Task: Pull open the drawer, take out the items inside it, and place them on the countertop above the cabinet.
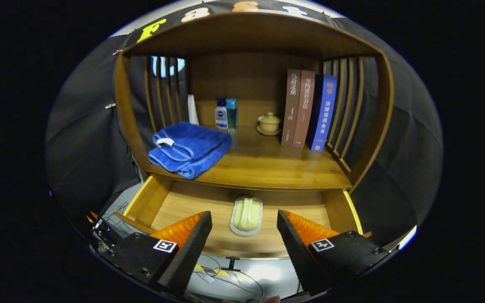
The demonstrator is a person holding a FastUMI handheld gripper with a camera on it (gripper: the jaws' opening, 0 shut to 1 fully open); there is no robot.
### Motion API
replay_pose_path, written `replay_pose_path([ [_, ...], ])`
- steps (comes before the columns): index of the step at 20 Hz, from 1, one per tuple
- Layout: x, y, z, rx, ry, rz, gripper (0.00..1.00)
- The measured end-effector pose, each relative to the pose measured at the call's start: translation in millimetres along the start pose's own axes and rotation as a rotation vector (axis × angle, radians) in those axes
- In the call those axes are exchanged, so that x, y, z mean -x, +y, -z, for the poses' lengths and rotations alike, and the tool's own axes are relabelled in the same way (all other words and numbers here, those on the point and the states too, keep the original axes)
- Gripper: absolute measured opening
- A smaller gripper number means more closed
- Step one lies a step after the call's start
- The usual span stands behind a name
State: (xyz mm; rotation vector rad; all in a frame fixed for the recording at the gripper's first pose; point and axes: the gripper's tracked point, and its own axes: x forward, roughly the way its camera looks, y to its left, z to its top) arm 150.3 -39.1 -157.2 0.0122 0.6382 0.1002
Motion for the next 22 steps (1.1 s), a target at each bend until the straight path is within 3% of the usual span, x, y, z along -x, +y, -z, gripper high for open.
replay_pose_path([
  [10, -116.1, -9.1, 49.0, -0.062, 0.338, 0.046, 0.97],
  [16, -145.4, -4.5, 86.3, -0.034, 0.437, 0.059, 0.51],
  [18, -148.2, -5.8, 81.5, -0.026, 0.402, 0.069, 0.36],
  [19, -144.0, -6.9, 80.2, -0.043, 0.402, 0.071, 0.35],
  [20, -145.7, -6.2, 82.9, -0.056, 0.403, 0.072, 0.21],
  [22, -142.8, -5.3, 83.9, -0.072, 0.411, 0.064, 0.20],
])
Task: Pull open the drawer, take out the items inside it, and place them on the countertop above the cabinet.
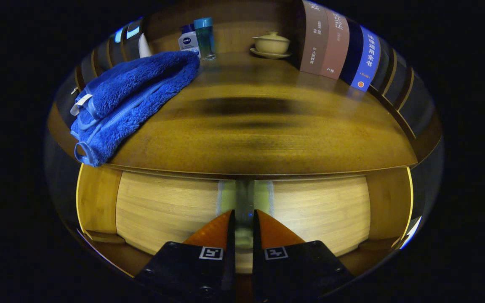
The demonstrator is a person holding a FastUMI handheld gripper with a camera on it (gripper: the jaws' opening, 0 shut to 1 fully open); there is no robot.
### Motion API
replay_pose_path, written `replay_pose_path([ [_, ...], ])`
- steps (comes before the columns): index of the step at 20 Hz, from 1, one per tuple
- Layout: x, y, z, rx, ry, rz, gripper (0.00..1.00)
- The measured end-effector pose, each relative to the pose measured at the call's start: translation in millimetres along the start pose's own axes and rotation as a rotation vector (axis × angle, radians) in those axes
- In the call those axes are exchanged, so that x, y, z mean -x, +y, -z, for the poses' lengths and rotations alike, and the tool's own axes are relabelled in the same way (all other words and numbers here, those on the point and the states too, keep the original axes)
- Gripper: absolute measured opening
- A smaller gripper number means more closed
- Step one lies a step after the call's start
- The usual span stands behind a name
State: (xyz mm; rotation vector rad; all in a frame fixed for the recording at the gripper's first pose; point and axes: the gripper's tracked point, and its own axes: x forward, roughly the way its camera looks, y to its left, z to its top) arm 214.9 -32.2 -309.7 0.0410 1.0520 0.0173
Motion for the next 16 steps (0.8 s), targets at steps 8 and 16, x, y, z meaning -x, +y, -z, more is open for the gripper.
replay_pose_path([
  [8, 48.5, 4.3, 4.8, -0.046, 0.003, -0.047, 0.20],
  [16, 116.6, 14.7, -11.1, -0.044, -0.081, -0.108, 0.20],
])
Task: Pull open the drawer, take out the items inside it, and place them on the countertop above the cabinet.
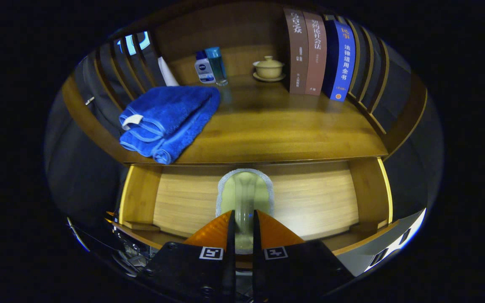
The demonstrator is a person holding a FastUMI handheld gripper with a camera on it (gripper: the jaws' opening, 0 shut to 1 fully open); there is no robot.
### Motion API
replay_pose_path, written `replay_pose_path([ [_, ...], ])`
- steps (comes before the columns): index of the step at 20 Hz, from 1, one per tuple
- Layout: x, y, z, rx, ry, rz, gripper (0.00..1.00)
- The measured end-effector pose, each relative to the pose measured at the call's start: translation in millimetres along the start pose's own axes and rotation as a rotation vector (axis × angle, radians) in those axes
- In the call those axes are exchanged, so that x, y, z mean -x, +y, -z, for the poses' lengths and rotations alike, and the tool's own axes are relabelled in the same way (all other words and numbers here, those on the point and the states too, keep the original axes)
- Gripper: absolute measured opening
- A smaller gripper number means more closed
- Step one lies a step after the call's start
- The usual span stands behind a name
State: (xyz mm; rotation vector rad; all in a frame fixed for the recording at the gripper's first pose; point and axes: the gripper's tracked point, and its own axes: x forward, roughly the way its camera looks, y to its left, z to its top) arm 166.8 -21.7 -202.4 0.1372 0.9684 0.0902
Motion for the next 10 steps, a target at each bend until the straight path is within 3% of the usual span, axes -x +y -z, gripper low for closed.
replay_pose_path([
  [5, 22.4, -2.1, -50.6, -0.008, -0.054, 0.013, 0.20],
  [10, -9.3, -17.0, -105.8, -0.001, -0.038, 0.074, 0.21],
])
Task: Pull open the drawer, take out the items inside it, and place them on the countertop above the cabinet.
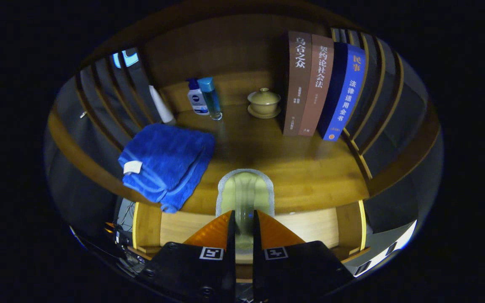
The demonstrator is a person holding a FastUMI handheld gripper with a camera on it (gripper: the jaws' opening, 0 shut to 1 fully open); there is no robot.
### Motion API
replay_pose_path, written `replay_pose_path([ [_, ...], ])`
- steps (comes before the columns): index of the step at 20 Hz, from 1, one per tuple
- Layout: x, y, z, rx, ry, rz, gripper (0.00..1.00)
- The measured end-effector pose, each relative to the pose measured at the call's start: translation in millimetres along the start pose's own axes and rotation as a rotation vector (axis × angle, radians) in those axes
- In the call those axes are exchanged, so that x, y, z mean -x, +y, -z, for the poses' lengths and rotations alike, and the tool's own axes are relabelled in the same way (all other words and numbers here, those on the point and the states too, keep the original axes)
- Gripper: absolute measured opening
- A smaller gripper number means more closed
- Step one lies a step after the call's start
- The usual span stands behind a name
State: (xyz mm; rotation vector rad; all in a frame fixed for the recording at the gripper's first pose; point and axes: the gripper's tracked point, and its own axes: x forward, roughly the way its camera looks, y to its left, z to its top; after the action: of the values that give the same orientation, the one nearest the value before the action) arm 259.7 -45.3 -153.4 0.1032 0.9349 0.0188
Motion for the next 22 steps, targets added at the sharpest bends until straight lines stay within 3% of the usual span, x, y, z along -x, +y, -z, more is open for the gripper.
replay_pose_path([
  [10, -76.3, -8.7, -46.7, 0.012, 0.074, 0.046, 0.20],
  [18, -78.2, -5.5, -48.3, 0.024, 0.077, 0.039, 0.24],
  [22, -73.2, -5.5, -44.1, 0.028, 0.064, 0.049, 0.66],
])
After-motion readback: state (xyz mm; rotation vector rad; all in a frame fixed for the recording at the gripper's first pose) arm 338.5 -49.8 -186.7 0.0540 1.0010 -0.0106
